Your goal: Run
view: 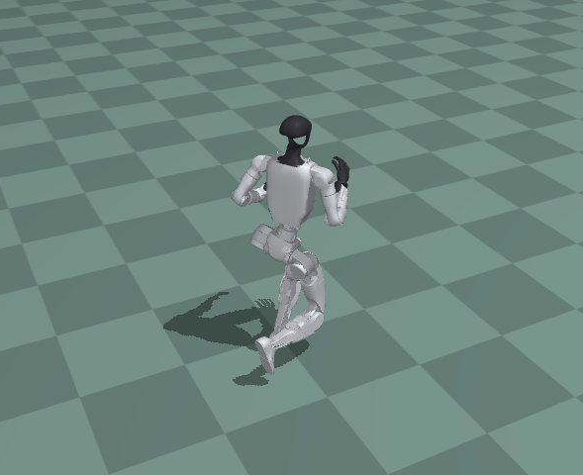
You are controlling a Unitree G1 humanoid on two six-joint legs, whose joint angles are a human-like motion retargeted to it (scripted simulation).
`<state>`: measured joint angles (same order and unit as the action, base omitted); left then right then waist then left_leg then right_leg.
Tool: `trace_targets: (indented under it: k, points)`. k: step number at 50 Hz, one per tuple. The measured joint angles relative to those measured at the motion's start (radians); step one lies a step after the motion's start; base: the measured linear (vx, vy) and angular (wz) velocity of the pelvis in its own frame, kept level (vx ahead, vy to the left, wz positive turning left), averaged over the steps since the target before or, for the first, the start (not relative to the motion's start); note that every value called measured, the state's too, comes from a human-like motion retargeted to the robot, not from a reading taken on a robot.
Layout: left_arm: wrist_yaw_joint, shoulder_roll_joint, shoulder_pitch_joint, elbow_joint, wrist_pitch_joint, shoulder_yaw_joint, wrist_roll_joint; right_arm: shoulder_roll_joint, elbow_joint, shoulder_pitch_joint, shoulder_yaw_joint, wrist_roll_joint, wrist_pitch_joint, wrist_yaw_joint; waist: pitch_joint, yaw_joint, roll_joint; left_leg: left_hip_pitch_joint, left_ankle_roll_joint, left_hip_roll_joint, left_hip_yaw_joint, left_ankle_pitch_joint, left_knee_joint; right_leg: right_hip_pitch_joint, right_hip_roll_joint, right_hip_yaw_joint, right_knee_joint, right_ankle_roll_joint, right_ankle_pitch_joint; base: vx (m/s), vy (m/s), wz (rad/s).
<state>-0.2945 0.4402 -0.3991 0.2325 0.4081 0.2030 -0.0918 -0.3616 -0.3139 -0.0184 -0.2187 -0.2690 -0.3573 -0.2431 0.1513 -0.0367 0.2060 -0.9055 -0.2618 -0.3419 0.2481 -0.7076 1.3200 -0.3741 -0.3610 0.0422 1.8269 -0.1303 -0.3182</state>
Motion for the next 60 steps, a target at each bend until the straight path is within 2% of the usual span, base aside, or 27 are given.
trace_targets:
  k: [2, 4, 7, 10, 13, 15, 18, 20, 22, 24, 26, 28, 30, 32, 33, 35, 37, 40, 42, 45, 47, 49, 51, 53, 55, 58, 60]
  points:
    - [-0.072, -0.011, 0.207, -0.027, -0.033, 0.032, -0.089, 0.013, 0.071, -0.053, -0.011, -0.032, 0.014, 0.009, -0.036, 0.054, -0.003, 0.085, 0.0, 0.006, -0.05, -0.091, 0.038, -0.138, -0.015, -0.036, 0.131, 0.058, -0.054, -0.08, -0.06, -0.44]
    - [-0.119, -0.039, 0.395, -0.054, -0.052, 0.065, -0.137, -0.004, 0.12, -0.127, -0.02, -0.04, 0.01, 0.029, -0.042, 0.115, -0.026, 0.182, 0.0, 0.011, -0.084, -0.143, 0.025, -0.317, -0.005, -0.061, 0.193, 0.107, -0.142, -0.05, 0.0, -0.68]
    - [-0.147, -0.083, 0.575, -0.048, -0.042, 0.084, -0.137, -0.07, 0.114, -0.263, -0.02, 0.003, -0.017, 0.056, -0.025, 0.179, -0.108, 0.376, 0.012, 0.058, -0.102, -0.133, -0.042, -0.537, 0.086, -0.043, 0.076, 0.119, -0.215, 0.09, 0.1, -1.34]
    - [-0.14, -0.089, 0.654, -0.014, 0.021, 0.116, -0.114, -0.119, 0.093, -0.385, -0.001, 0.066, -0.034, 0.072, -0.027, 0.187, -0.216, 0.544, 0.141, 0.218, -0.129, 0.012, -0.015, -0.6, 0.259, 0.065, -0.258, 0.088, -0.235, 0.11, -0.07, -1.59]
    - [-0.108, -0.086, 0.648, 0.008, 0.063, 0.164, -0.117, -0.131, 0.076, -0.434, 0.024, 0.085, -0.03, 0.059, -0.028, 0.148, -0.285, 0.579, 0.205, 0.386, -0.146, 0.234, 0.171, -0.572, 0.404, 0.136, -0.476, 0.082, -0.222, -0.03, -0.13, -1.12]
    - [-0.082, -0.083, 0.603, -0.001, 0.055, 0.184, -0.127, -0.132, 0.063, -0.407, 0.026, 0.076, -0.026, 0.048, -0.032, 0.108, -0.292, 0.557, 0.182, 0.476, -0.144, 0.304, 0.354, -0.539, 0.441, 0.159, -0.438, 0.143, -0.276, -0.08, -0.1, -0.68]
    - [-0.046, -0.072, 0.486, -0.059, 0.003, 0.186, -0.145, -0.126, 0.05, -0.241, 0.034, 0.015, 0.007, 0.012, -0.067, 0.012, -0.274, 0.4, 0.095, 0.573, -0.176, 0.257, 0.624, -0.439, 0.476, 0.162, -0.351, 0.259, -0.446, -0.05, -0.11, -0.21]
    - [-0.025, -0.061, 0.389, -0.087, -0.022, 0.167, -0.137, -0.114, 0.044, -0.073, 0.042, -0.027, 0.033, -0.03, -0.083, -0.042, -0.248, 0.216, 0.035, 0.556, -0.193, 0.175, 0.696, -0.344, 0.467, 0.146, -0.37, 0.269, -0.514, -0.01, -0.08, 0.24]
    - [0.004, -0.034, 0.259, -0.078, -0.012, 0.131, -0.108, -0.098, 0.006, 0.033, 0.055, -0.021, 0.028, -0.059, -0.079, -0.082, -0.202, 0.075, 0.011, 0.475, -0.153, 0.12, 0.599, -0.233, 0.423, 0.113, -0.407, 0.206, -0.489, 0.05, 0.04, 0.16]
    - [0.03, -0.001, 0.134, -0.056, 0.008, 0.09, -0.067, -0.085, -0.039, 0.079, 0.06, 0.002, 0.006, -0.07, -0.067, -0.112, -0.149, 0.003, 0.031, 0.365, -0.093, 0.085, 0.378, -0.131, 0.357, 0.078, -0.425, 0.11, -0.38, 0.08, 0.11, -0.02]
    - [0.041, 0.024, 0.034, -0.038, 0.018, 0.05, -0.026, -0.076, -0.074, 0.086, 0.057, 0.019, -0.015, -0.058, -0.05, -0.112, -0.094, -0.023, 0.082, 0.227, -0.042, 0.075, 0.085, -0.06, 0.263, 0.05, -0.402, 0.013, -0.218, 0.05, 0.12, 0.1]
    - [0.032, 0.031, -0.015, -0.026, 0.013, 0.025, -0.002, -0.07, -0.087, 0.078, 0.05, 0.019, -0.026, -0.035, -0.035, -0.077, -0.045, -0.016, 0.107, 0.1, -0.013, 0.081, -0.133, -0.024, 0.16, 0.035, -0.325, -0.044, -0.081, -0.01, 0.11, 0.26]
    - [0.01, 0.032, 0.0, -0.019, 0.007, 0.022, -0.018, -0.057, -0.073, 0.044, 0.035, -0.001, -0.026, -0.018, -0.035, -0.037, -0.02, 0.001, 0.075, 0.03, -0.005, 0.072, -0.149, -0.008, 0.077, 0.03, -0.193, -0.044, -0.018, -0.04, 0.08, 0.06]
    - [-0.011, 0.026, 0.065, -0.006, 0.004, 0.034, -0.063, -0.043, -0.032, -0.016, 0.018, -0.03, -0.011, -0.007, -0.044, 0.005, -0.009, 0.012, 0.012, 0.003, -0.01, 0.012, -0.029, -0.023, 0.004, 0.027, -0.027, 0.003, -0.037, -0.06, 0.0, -0.06]
    - [-0.031, 0.026, 0.128, -0.008, -0.004, 0.043, -0.097, -0.036, -0.002, -0.044, 0.01, -0.049, -0.001, -0.002, -0.055, 0.031, -0.004, 0.034, 0.003, -0.002, -0.027, -0.032, 0.015, -0.053, -0.023, 0.02, 0.046, 0.031, -0.054, -0.07, -0.05, -0.16]
    - [-0.092, 0.018, 0.322, -0.055, -0.028, 0.084, -0.177, -0.029, 0.07, -0.078, -0.004, -0.085, 0.01, 0.011, -0.092, 0.072, -0.009, 0.105, 0.0, 0.006, -0.068, -0.11, 0.054, -0.167, -0.035, -0.014, 0.152, 0.078, -0.094, -0.07, -0.04, -0.44]
    - [-0.123, -0.011, 0.467, -0.075, -0.042, 0.118, -0.202, -0.053, 0.102, -0.14, -0.023, -0.086, 0.003, 0.033, -0.09, 0.133, -0.033, 0.195, 0.0, 0.006, -0.093, -0.142, 0.036, -0.312, -0.025, -0.033, 0.184, 0.117, -0.162, -0.02, 0.04, -0.76]
    - [-0.138, -0.057, 0.606, -0.066, -0.035, 0.139, -0.186, -0.118, 0.08, -0.236, -0.031, -0.045, -0.024, 0.058, -0.074, 0.187, -0.115, 0.374, 0.016, 0.057, -0.102, -0.118, -0.037, -0.495, 0.063, -0.015, 0.062, 0.125, -0.208, 0.09, 0.09, -1.45]
    - [-0.13, -0.069, 0.653, -0.042, -0.005, 0.153, -0.165, -0.151, 0.063, -0.292, -0.027, -0.004, -0.033, 0.062, -0.068, 0.194, -0.182, 0.477, 0.107, 0.16, -0.113, -0.036, -0.04, -0.549, 0.163, 0.053, -0.12, 0.116, -0.217, 0.12, -0.07, -1.73]
    - [-0.106, -0.074, 0.681, -0.012, 0.05, 0.195, -0.147, -0.178, 0.056, -0.362, -0.009, 0.037, -0.037, 0.063, -0.061, 0.18, -0.26, 0.552, 0.221, 0.305, -0.127, 0.186, 0.038, -0.571, 0.316, 0.131, -0.418, 0.075, -0.195, 0.03, -0.13, -1.47]
    - [-0.085, -0.077, 0.673, 0.001, 0.06, 0.218, -0.145, -0.181, 0.048, -0.373, -0.002, 0.046, -0.036, 0.047, -0.06, 0.147, -0.298, 0.563, 0.239, 0.406, -0.132, 0.298, 0.16, -0.553, 0.396, 0.169, -0.515, 0.078, -0.174, -0.05, -0.12, -1.25]
    - [-0.067, -0.083, 0.646, 0.0, 0.055, 0.233, -0.146, -0.182, 0.041, -0.363, 0.001, 0.041, -0.033, 0.03, -0.066, 0.113, -0.307, 0.561, 0.216, 0.489, -0.13, 0.34, 0.312, -0.526, 0.431, 0.189, -0.488, 0.123, -0.208, -0.07, -0.09, -0.93]
    - [-0.053, -0.087, 0.597, -0.022, 0.033, 0.236, -0.154, -0.179, 0.038, -0.326, 0.003, 0.02, -0.025, 0.016, -0.079, 0.073, -0.3, 0.533, 0.166, 0.564, -0.128, 0.331, 0.474, -0.496, 0.451, 0.193, -0.405, 0.197, -0.297, -0.06, -0.09, -0.7]
    - [-0.04, -0.089, 0.545, -0.057, -0.003, 0.227, -0.166, -0.178, 0.045, -0.243, 0.007, -0.016, 0.0, -0.004, -0.11, 0.024, -0.29, 0.463, 0.114, 0.618, -0.153, 0.275, 0.615, -0.443, 0.473, 0.189, -0.35, 0.263, -0.404, -0.04, -0.12, -0.51]
    - [-0.03, -0.09, 0.491, -0.089, -0.032, 0.209, -0.169, -0.173, 0.059, -0.126, 0.009, -0.055, 0.029, -0.026, -0.141, -0.022, -0.275, 0.347, 0.056, 0.626, -0.176, 0.183, 0.698, -0.375, 0.478, 0.175, -0.337, 0.29, -0.485, -0.04, -0.09, -0.29]
    - [-0.006, -0.071, 0.368, -0.072, -0.025, 0.169, -0.135, -0.15, 0.043, 0.003, 0.008, -0.05, 0.031, -0.05, -0.149, -0.064, -0.226, 0.163, 0.007, 0.529, -0.142, 0.093, 0.619, -0.253, 0.432, 0.134, -0.377, 0.226, -0.479, 0.01, 0.03, -0.24]
    - [0.01, -0.043, 0.278, -0.038, -0.005, 0.143, -0.098, -0.132, 0.014, 0.037, 0.002, -0.023, 0.014, -0.06, -0.139, -0.083, -0.182, 0.089, 0.015, 0.437, -0.091, 0.07, 0.454, -0.175, 0.381, 0.099, -0.402, 0.145, -0.4, 0.05, 0.1, -0.34]
